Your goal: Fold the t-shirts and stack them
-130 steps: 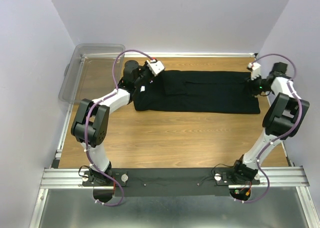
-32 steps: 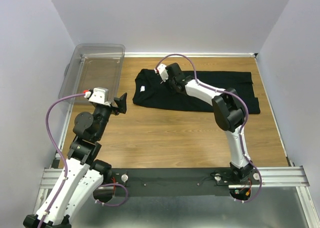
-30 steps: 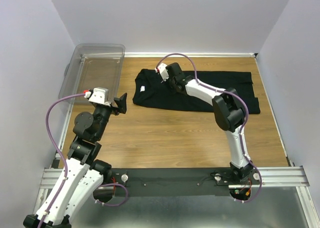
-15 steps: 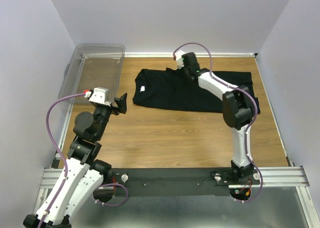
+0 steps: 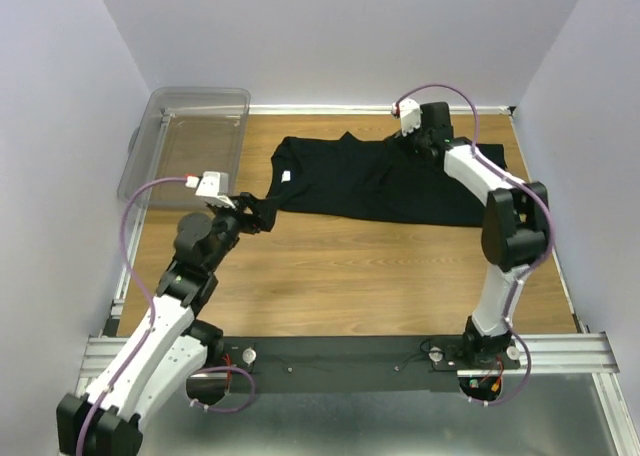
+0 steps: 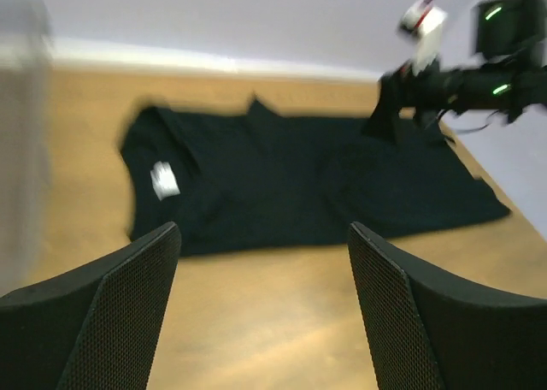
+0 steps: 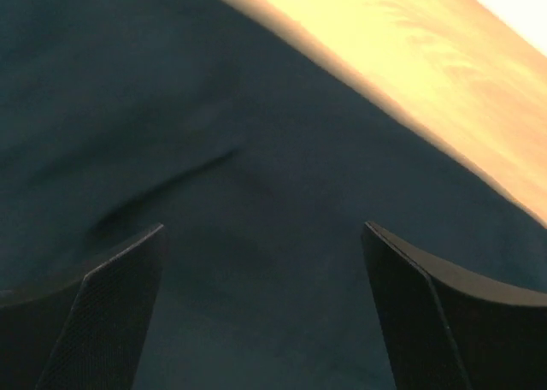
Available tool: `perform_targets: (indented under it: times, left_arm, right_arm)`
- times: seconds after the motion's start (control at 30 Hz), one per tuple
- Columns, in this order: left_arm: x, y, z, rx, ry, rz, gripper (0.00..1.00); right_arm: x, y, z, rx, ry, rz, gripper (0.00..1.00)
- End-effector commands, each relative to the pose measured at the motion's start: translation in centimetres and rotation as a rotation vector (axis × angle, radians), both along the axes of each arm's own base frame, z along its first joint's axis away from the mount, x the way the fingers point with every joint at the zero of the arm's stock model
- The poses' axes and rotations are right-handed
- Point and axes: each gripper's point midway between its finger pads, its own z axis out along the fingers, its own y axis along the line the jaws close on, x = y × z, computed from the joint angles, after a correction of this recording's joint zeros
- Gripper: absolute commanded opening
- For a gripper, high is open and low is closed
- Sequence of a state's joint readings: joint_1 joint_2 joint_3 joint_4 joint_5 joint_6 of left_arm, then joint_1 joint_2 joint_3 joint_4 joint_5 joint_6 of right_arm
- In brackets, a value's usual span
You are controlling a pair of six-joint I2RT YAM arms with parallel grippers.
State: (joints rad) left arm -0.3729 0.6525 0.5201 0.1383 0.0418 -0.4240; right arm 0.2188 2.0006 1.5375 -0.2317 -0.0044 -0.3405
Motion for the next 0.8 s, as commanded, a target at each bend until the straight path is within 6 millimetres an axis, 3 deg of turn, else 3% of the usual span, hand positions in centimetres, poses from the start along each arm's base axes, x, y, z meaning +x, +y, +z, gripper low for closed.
perform_targets:
  times: [0.0,0.03,0.07,0.1,0.13,0.2,0.23,0.27,0.33,0.47,0.57,0.63,0.67,0.7,0.73,0.77]
  left_arm:
    - [-0.4,-3.1,-7.0,-0.278,0.334,-0.067,0.79]
    - [-0.4,-3.3,-8.3,-0.291,0.378,-0.065,0.77]
    - [-0.2,-3.4,-10.5,-0.290,0.441,-0.044,0.75]
    - [0.0,-3.5,-11.3,-0.307,0.477,-0.031,0.75]
    - [0.2,-3.5,-12.1,-0.304,0.500,-0.006,0.75]
    - [0.8,-3.5,-13.4,-0.302,0.548,0.033,0.75]
    - [1.2,-3.4,-13.4,-0.306,0.549,0.065,0.76]
    - [1.4,-3.3,-14.0,-0.309,0.568,0.089,0.76]
    - [2.3,-2.9,-15.0,-0.327,0.601,0.168,0.76]
    - [3.5,-3.2,-16.8,-0.356,0.677,0.256,0.76]
    - [4.5,-4.3,-18.5,-0.335,0.755,0.305,0.76]
    - [5.0,-4.0,-18.8,-0.328,0.771,0.360,0.76]
    - [5.2,-3.9,-18.9,-0.323,0.778,0.382,0.76]
    - [5.3,-3.4,-18.6,-0.312,0.785,0.416,0.76]
    - [5.7,-2.2,-18.0,-0.315,0.750,0.489,0.76]
    - [5.0,-1.1,-17.2,-0.312,0.740,0.527,0.76]
  right_arm:
    - [-8.2,5.6,4.0,0.103,0.000,0.501,1.00]
    - [-10.0,6.0,3.8,0.104,0.010,0.574,1.00]
    - [-14.1,6.3,2.5,0.084,0.046,0.741,1.00]
    - [-16.1,6.2,1.8,0.068,0.068,0.816,1.00]
    - [-19.3,5.6,-0.7,0.039,0.130,0.903,0.99]
    - [-21.3,4.5,-1.2,-0.033,0.110,0.947,0.99]
    - [-22.6,3.5,-3.1,-0.084,0.137,0.957,0.99]
    - [-22.2,3.3,-2.7,-0.102,0.119,0.944,0.99]
    - [-23.3,3.3,-4.1,-0.111,0.149,0.929,0.99]
    - [-21.1,4.4,-4.6,-0.235,0.032,0.812,0.98]
    - [-20.1,7.5,-4.2,-0.245,-0.021,0.802,0.95]
    - [-19.2,9.4,-3.5,-0.242,-0.064,0.798,0.94]
    - [-19.1,10.0,-4.5,-0.253,-0.044,0.790,0.93]
    - [-19.2,11.5,-4.8,-0.253,-0.043,0.807,0.92]
    - [-18.2,12.4,-4.3,-0.255,-0.068,0.785,0.91]
    - [-18.4,13.6,-6.2,-0.258,-0.021,0.793,0.86]
